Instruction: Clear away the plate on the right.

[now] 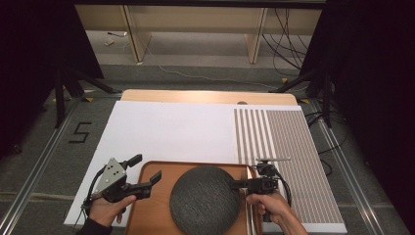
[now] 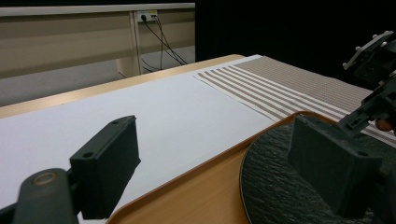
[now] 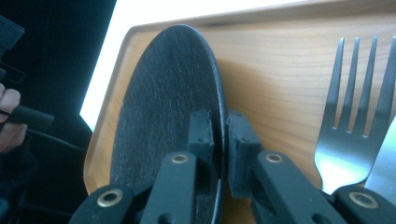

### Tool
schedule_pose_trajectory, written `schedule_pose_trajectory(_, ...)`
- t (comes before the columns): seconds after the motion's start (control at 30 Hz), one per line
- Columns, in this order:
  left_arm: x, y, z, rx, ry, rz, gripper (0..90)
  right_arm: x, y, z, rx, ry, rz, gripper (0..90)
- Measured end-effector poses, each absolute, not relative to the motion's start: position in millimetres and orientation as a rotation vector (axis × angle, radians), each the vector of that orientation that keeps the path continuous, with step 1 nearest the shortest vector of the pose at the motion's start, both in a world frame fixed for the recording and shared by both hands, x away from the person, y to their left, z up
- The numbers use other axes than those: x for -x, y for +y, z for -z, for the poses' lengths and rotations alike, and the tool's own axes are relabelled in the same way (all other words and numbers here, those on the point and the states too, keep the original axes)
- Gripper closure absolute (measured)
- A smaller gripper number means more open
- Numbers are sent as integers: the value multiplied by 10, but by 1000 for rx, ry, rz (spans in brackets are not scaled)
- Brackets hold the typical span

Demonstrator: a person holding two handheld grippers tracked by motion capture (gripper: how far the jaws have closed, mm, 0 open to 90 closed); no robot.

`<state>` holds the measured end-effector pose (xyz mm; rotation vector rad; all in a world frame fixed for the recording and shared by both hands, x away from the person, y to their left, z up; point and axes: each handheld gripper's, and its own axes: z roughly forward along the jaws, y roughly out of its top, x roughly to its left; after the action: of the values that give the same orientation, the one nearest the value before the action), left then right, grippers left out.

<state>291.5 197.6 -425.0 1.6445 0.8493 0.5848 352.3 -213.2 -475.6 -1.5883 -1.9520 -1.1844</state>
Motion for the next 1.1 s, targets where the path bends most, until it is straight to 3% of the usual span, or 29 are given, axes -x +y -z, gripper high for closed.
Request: schedule_pose_trajectory(1.1,-2918,1976,4251,-1645,849,-584,159,-3517,-2014,4788,1578,-2172,1049,726)
